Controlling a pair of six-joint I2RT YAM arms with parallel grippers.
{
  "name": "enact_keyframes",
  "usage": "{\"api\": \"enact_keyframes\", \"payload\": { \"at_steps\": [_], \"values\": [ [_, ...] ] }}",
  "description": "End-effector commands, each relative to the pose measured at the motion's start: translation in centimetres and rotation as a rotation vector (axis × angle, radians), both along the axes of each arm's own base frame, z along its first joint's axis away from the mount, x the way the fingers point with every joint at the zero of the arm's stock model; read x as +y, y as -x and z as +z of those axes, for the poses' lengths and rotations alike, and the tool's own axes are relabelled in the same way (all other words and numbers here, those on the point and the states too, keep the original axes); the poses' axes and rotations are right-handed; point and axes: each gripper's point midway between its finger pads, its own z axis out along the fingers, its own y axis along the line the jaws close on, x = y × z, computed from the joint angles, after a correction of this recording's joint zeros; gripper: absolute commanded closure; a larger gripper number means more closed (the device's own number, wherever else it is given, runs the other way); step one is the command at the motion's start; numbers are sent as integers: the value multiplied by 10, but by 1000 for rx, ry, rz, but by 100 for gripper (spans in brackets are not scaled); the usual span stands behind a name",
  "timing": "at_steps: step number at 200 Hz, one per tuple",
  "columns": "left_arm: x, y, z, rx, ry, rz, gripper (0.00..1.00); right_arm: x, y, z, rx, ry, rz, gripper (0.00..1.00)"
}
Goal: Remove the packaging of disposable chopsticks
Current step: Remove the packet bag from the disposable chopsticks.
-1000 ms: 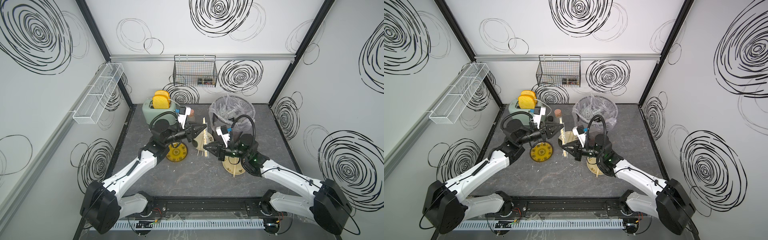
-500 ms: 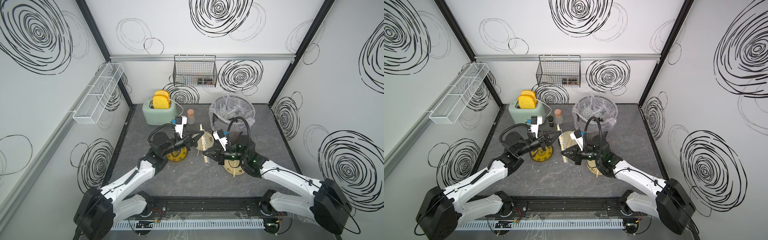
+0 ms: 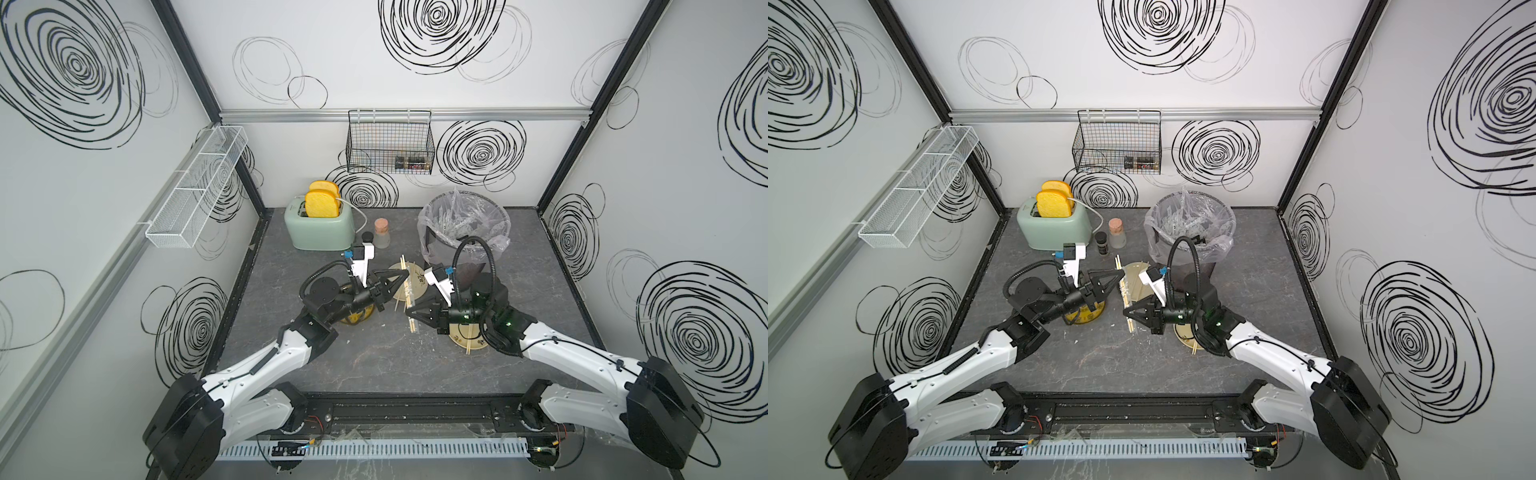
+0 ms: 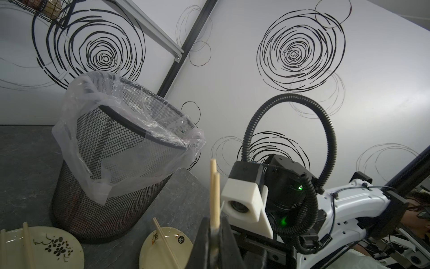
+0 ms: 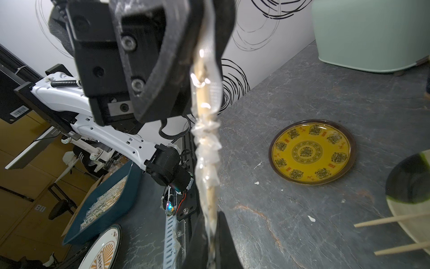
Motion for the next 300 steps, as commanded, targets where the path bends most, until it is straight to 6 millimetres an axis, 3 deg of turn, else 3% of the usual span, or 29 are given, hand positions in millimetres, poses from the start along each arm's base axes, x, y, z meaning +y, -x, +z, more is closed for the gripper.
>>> {"api": "enact_keyframes", "payload": {
  "at_steps": [1, 96, 154, 220, 249, 269, 300],
  "values": [
    [-20, 37, -59, 171, -115, -173, 92, -6, -16, 72, -203, -181, -94, 100],
    [-31, 52, -72, 202, -125, -214, 87, -7, -16, 77, -207, -191, -101, 100],
    [-35, 57, -78, 215, -136, -223, 90, -7, -16, 78, -210, -190, -103, 100],
    [-40, 69, -91, 239, -146, -244, 82, -6, -20, 79, -213, -189, -107, 100],
    [-39, 67, -84, 223, -141, -232, 82, -5, -20, 76, -208, -182, -99, 100],
    [-35, 59, -68, 182, -135, -196, 71, -4, -18, 72, -202, -176, -93, 100],
    [-26, 39, -39, 121, -156, -162, 42, -4, -15, 66, -190, -164, -80, 100]
  ]
}}
